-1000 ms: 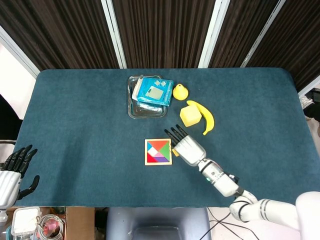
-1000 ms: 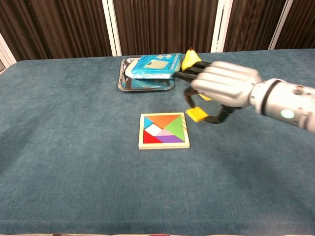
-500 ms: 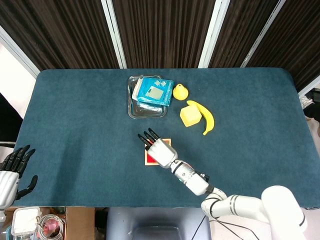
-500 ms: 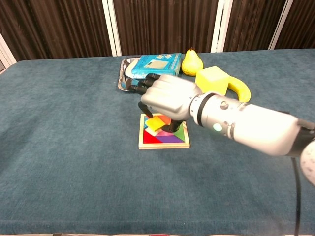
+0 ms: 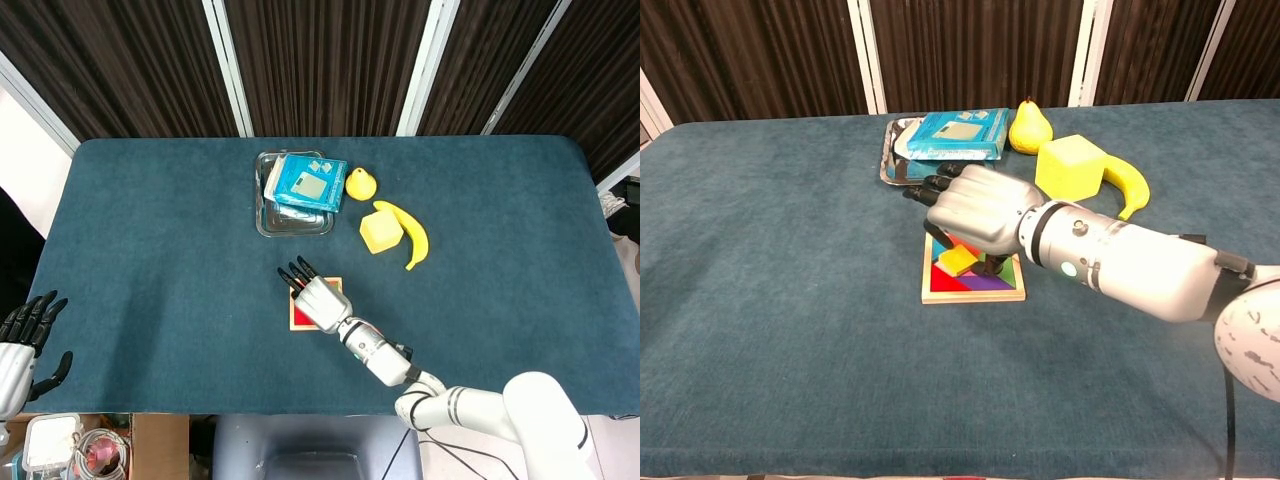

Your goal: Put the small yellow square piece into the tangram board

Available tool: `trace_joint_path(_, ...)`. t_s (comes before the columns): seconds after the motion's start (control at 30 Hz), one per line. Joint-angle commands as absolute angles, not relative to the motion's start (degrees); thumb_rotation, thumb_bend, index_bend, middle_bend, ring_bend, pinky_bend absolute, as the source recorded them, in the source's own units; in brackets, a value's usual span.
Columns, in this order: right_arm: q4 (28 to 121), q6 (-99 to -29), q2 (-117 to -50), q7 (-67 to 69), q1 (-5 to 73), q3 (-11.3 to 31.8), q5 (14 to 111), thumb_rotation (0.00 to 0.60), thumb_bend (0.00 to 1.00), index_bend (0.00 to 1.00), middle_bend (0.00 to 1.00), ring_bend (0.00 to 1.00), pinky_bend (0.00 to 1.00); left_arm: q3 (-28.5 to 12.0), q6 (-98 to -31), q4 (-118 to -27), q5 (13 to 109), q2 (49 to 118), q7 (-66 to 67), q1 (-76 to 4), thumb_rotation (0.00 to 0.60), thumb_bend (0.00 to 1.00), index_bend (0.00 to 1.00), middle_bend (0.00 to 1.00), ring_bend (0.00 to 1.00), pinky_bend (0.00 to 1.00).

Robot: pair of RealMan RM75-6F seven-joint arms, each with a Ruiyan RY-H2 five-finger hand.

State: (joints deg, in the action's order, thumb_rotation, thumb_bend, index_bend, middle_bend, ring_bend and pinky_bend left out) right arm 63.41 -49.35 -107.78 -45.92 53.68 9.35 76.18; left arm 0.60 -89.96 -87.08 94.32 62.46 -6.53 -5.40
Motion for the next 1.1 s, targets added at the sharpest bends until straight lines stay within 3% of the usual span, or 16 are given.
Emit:
trace_joint_path(0.03,63.0,-49.6,-108.1,-45.5,54.1,9.3,76.5,0.6,0.48,0.73,0.04,0.0,0.0,0.5,-89.9,-87.0,94.2,62.5,-6.4,-5.4,0.6,0.43,0.0,0.0,0.0,0.12)
trace_joint_path(0.43,61.0,-49.8,-109.2,-46.3,54.7,9.2,75.9,0.6,0.48,0.7,0.04,0.0,0.0,0.4,-89.7,-87.0,94.0,62.6,-6.1,-5.4,0.6,0.43,0.0,0.0,0.0,0.12)
trace_joint_path(0.5,60.8,-49.6,-109.3,-46.2,54.8,9.2,75.8,0.6,0.48,0.67,0.04,0.0,0.0,0.4,-89.5,-87.0,93.9,62.6,-6.0,-5.5,0.6,0.43,0.0,0.0,0.0,0.12)
trace_joint_path(0.73,61.1,-49.4,-109.1,-46.1,54.9,8.8,75.6,0.6,0.48,0.43,0.04,0.0,0.0,0.3,-89.4,-87.1,93.7,62.7,-5.7,-5.5,0.6,0.43,0.0,0.0,0.0,0.12)
trace_joint_path(1.1,64.3,-51.5,-107.2,-45.3,54.1,8.0,76.7,0.6,0.48,0.33,0.03,0.0,0.0,0.5,-89.9,-87.1,94.1,62.8,-5.6,-5.2,0.6,0.43,0.0,0.0,0.0,0.12)
